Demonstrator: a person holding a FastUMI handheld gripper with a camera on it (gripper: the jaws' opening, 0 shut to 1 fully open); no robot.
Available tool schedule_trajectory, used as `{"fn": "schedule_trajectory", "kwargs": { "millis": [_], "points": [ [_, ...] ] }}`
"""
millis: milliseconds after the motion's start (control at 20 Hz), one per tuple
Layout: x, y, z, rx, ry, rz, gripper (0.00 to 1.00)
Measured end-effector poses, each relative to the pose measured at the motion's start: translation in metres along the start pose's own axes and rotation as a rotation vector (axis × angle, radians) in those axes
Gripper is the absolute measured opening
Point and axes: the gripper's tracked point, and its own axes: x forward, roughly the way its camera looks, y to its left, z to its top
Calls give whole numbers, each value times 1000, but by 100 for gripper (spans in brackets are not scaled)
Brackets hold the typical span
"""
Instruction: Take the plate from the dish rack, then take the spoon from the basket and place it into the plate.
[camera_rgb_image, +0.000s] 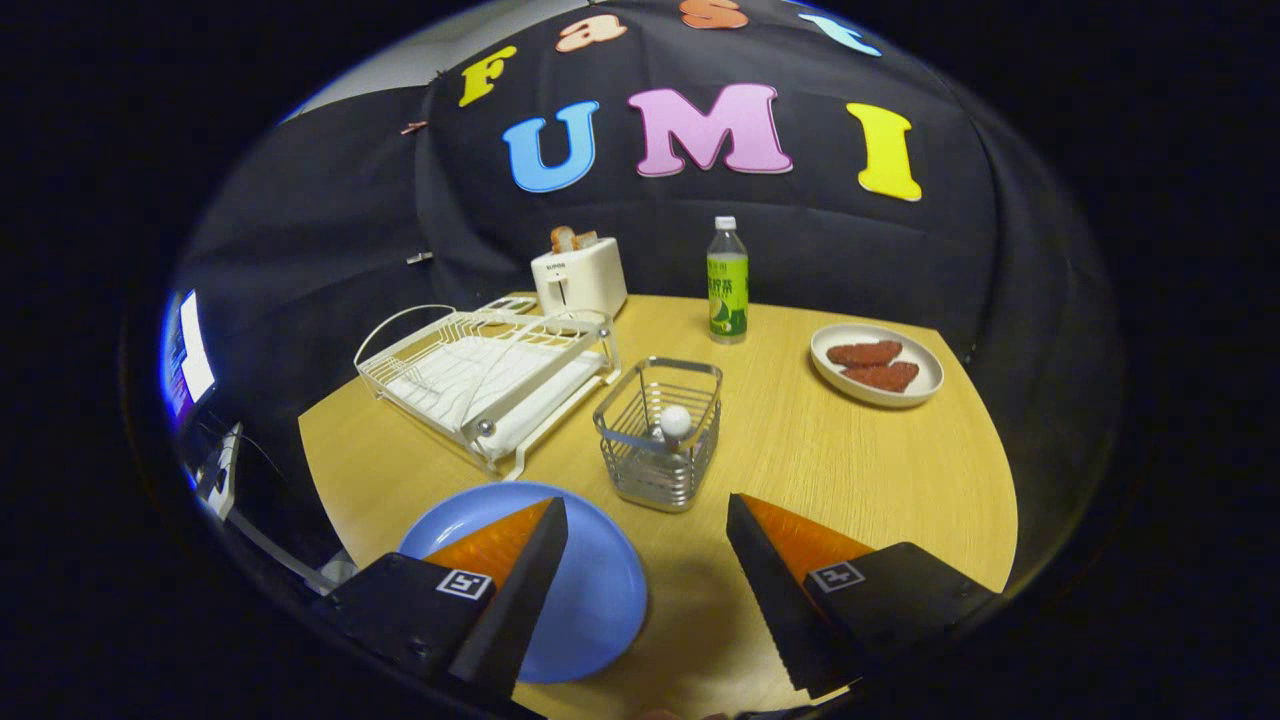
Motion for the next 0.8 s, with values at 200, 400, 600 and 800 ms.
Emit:
{"fn": "schedule_trajectory", "kwargs": {
  "millis": [200, 400, 600, 800],
  "points": [
    [11, 0, 32, 5, -124, 22, 98],
    [36, -15, 33, 36, -110, -7, 99],
    [56, -21, 36, 27, -135, -10, 91],
    [67, -18, 33, -12, -137, -8, 73]
  ]
}}
